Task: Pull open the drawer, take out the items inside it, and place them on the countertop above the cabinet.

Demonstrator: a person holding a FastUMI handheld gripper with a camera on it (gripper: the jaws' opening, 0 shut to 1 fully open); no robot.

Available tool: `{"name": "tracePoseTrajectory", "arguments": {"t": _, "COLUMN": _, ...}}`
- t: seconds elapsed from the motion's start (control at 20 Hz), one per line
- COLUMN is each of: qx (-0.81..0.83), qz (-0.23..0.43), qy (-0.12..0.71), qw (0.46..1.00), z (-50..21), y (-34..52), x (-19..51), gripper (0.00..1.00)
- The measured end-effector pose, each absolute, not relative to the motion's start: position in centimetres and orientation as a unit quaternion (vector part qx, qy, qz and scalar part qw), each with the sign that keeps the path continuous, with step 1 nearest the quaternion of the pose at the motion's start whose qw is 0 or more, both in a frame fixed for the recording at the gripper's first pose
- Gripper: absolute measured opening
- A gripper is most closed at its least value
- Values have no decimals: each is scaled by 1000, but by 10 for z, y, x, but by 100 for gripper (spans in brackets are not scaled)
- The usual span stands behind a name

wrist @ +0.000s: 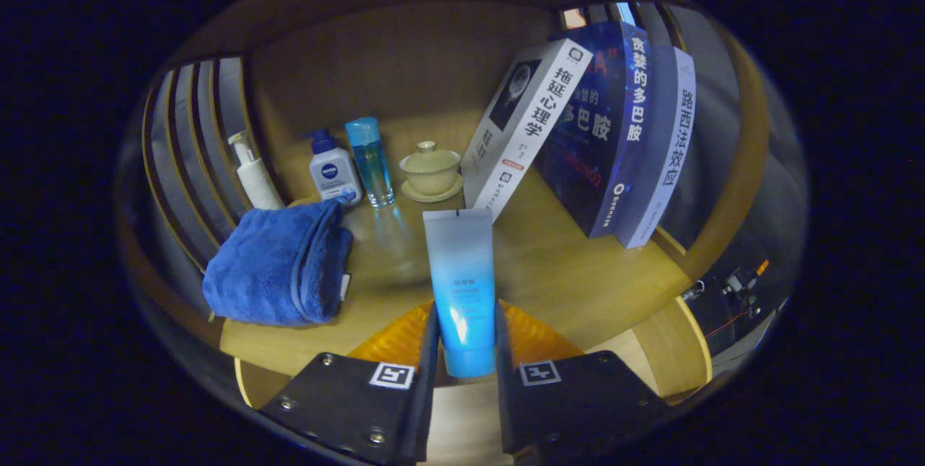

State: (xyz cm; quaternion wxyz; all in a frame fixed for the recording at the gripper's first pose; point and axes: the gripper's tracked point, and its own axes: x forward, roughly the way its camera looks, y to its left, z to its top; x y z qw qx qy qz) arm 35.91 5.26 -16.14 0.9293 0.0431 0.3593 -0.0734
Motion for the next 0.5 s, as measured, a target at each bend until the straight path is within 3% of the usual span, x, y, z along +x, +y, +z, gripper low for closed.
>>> {"name": "tracePoseTrajectory", "arguments": {"t": 0.35, "qx": 63, "qz": -64, "qy": 363, "qw": 928, "z": -172, "y": 48, "x": 365, "gripper": 39}}
{"name": "tracePoseTrajectory", "arguments": {"t": 0.5, "qx": 77, "qz": -61, "qy": 334, "qw": 937, "z": -157, "y": 48, "x": 368, "gripper": 45}}
